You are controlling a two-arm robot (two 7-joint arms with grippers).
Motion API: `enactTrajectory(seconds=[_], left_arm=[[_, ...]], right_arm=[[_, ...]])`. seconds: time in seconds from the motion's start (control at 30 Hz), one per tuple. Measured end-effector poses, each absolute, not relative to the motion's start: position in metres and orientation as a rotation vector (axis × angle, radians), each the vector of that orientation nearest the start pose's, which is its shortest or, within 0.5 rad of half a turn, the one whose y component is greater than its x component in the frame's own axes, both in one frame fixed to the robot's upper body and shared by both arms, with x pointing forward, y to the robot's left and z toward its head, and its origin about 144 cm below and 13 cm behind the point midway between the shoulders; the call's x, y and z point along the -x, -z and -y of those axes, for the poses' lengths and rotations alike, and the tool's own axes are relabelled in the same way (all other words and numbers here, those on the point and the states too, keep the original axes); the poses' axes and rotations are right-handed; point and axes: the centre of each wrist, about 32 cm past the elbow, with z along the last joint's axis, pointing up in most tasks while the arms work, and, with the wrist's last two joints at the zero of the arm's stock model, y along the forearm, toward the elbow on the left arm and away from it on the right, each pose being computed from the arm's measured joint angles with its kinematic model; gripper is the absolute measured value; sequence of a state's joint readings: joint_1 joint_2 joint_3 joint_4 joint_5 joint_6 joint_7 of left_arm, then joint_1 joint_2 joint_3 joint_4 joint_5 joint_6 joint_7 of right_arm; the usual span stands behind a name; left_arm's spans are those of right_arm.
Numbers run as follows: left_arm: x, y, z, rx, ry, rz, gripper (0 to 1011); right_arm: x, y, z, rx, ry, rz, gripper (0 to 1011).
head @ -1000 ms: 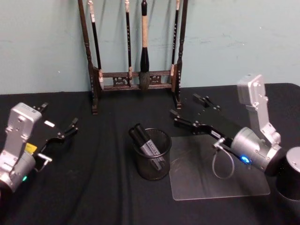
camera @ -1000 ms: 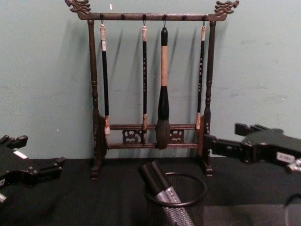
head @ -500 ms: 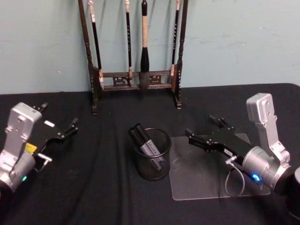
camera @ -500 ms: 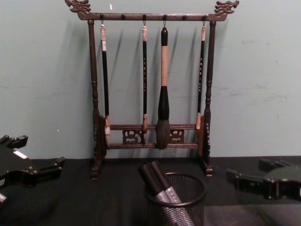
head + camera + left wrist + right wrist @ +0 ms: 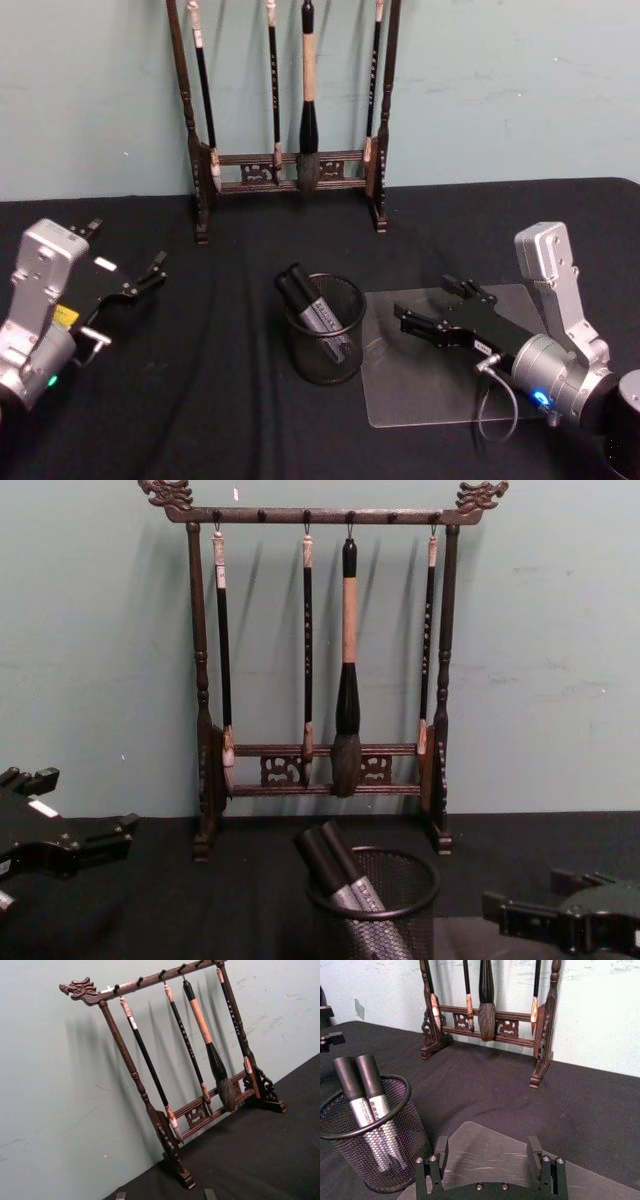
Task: Pick up the water-based marker from the table and place it into the pen holder.
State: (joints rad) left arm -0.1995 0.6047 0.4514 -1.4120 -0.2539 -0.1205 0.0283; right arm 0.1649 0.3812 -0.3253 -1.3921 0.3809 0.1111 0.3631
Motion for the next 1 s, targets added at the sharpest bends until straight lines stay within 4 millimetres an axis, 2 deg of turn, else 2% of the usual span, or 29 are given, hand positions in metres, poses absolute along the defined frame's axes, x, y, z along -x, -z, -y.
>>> enactTrajectory(seconds=[1.0], left_arm=[[-0.4886, -1.1398, -0.3097, -0.304, -1.248, 0.285, 1009]], right_arm=[[-0.4920, -1.1268, 0.2635, 0.188, 0.971, -0.163, 1000]])
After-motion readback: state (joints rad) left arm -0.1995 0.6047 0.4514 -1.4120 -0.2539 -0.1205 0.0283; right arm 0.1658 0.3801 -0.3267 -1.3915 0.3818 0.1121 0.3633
